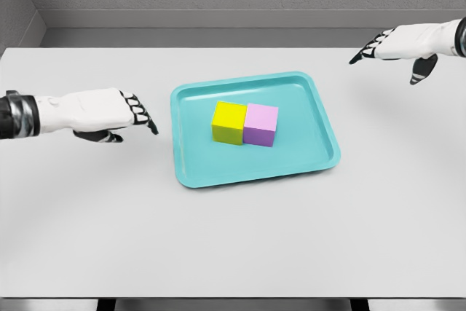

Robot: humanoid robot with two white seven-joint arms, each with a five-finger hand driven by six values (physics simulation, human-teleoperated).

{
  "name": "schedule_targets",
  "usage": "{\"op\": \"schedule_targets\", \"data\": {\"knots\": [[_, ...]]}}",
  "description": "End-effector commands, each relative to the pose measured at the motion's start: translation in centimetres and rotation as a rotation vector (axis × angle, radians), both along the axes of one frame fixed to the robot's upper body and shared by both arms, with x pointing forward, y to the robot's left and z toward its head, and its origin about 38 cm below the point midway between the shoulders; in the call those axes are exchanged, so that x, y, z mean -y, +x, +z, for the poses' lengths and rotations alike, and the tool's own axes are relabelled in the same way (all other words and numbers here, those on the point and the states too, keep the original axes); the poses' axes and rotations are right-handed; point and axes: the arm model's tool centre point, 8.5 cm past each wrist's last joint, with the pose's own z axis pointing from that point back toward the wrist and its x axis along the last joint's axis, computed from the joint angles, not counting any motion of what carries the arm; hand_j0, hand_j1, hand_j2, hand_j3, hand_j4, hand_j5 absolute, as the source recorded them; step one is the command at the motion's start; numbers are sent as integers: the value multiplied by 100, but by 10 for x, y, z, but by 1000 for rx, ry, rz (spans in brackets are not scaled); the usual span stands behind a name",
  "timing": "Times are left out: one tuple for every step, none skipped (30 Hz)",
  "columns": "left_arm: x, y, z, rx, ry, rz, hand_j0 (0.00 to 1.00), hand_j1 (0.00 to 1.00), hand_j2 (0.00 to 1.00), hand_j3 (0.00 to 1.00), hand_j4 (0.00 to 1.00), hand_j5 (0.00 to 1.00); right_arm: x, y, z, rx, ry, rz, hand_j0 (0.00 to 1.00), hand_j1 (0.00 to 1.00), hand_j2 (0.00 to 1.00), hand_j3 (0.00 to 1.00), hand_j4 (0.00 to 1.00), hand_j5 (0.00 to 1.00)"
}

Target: Push two cubes

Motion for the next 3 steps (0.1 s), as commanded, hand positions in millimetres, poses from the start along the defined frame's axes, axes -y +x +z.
{"op": "schedule_targets", "data": {"knots": [[-49, 5, 36, 53, -4, 118, 100, 100, 100, 100, 100, 100, 2, 0, 2, 5, 4, -6, 100, 100, 100, 100, 100, 100], [-48, 3, 29, 33, -27, 116, 100, 100, 100, 100, 100, 100, 3, 0, 3, 5, 3, -8, 100, 100, 100, 100, 100, 100], [-46, 2, 25, 23, -32, 114, 100, 100, 100, 100, 100, 100, 3, 0, 3, 5, 3, -8, 100, 100, 100, 100, 100, 100]]}}
